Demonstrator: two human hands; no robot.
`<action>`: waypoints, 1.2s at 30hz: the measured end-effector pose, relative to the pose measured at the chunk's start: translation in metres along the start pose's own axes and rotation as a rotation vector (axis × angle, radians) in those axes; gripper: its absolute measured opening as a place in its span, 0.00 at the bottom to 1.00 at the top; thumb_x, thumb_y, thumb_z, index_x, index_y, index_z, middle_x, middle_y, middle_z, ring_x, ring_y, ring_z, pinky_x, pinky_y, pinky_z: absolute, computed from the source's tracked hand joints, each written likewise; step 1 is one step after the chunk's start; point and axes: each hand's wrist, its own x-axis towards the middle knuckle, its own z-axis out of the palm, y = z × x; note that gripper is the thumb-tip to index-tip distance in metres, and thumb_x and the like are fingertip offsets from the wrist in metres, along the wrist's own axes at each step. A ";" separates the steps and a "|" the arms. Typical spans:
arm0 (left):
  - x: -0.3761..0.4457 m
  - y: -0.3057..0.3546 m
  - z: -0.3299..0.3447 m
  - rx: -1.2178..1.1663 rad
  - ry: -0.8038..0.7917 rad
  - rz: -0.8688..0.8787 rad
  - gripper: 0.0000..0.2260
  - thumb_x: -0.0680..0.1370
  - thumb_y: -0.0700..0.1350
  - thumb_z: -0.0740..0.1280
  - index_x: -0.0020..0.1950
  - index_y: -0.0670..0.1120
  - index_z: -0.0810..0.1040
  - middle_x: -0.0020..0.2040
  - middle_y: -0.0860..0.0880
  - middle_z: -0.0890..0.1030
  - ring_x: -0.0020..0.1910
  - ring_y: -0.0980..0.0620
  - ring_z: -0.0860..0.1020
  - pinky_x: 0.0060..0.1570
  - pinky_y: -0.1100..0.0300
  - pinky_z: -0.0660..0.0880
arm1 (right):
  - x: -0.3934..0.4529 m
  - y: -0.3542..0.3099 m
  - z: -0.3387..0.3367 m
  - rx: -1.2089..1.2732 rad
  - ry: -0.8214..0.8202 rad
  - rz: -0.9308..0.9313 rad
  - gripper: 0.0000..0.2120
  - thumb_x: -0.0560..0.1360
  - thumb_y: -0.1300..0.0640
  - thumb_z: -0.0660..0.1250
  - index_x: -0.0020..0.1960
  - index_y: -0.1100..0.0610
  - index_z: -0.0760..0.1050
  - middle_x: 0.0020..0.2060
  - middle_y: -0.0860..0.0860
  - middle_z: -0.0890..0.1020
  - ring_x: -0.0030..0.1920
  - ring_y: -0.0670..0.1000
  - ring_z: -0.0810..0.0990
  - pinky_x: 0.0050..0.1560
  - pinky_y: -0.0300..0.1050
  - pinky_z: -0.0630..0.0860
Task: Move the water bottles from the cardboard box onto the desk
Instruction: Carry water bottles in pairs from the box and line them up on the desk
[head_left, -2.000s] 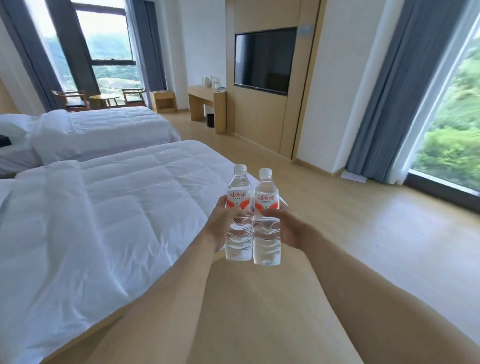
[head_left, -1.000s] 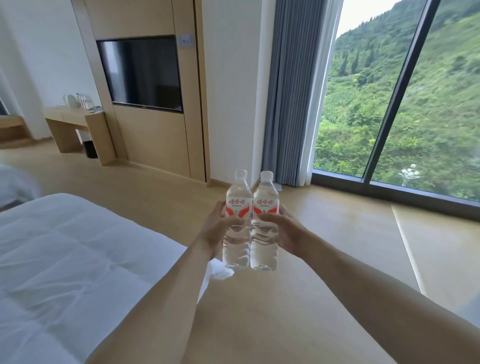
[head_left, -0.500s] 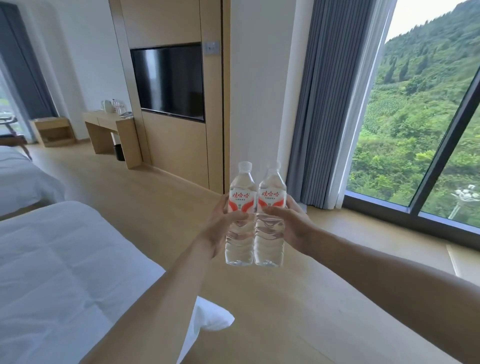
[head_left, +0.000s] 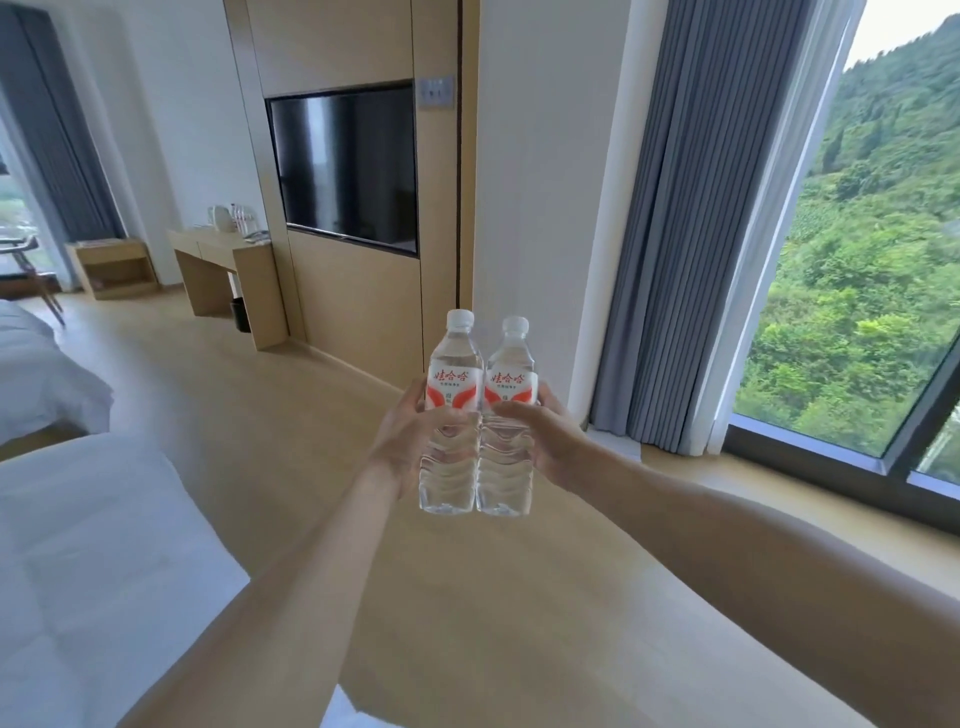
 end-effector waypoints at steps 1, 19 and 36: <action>0.023 0.000 -0.007 -0.006 0.005 -0.003 0.20 0.68 0.41 0.77 0.58 0.54 0.80 0.53 0.47 0.84 0.57 0.39 0.82 0.51 0.36 0.81 | 0.025 0.001 0.002 -0.002 0.013 0.016 0.22 0.70 0.61 0.75 0.60 0.48 0.73 0.49 0.50 0.86 0.49 0.50 0.86 0.48 0.49 0.78; 0.327 -0.007 -0.125 0.087 0.211 -0.002 0.22 0.64 0.47 0.78 0.56 0.56 0.80 0.52 0.48 0.84 0.52 0.43 0.82 0.50 0.41 0.82 | 0.385 0.009 0.024 0.004 -0.125 -0.010 0.29 0.63 0.57 0.77 0.62 0.49 0.73 0.51 0.52 0.85 0.52 0.53 0.85 0.52 0.53 0.79; 0.554 -0.007 -0.244 0.072 0.618 -0.036 0.25 0.67 0.41 0.76 0.62 0.56 0.78 0.55 0.45 0.84 0.53 0.43 0.84 0.51 0.40 0.82 | 0.712 0.018 0.099 -0.032 -0.440 0.018 0.17 0.70 0.64 0.75 0.57 0.55 0.77 0.45 0.52 0.87 0.46 0.54 0.87 0.45 0.47 0.82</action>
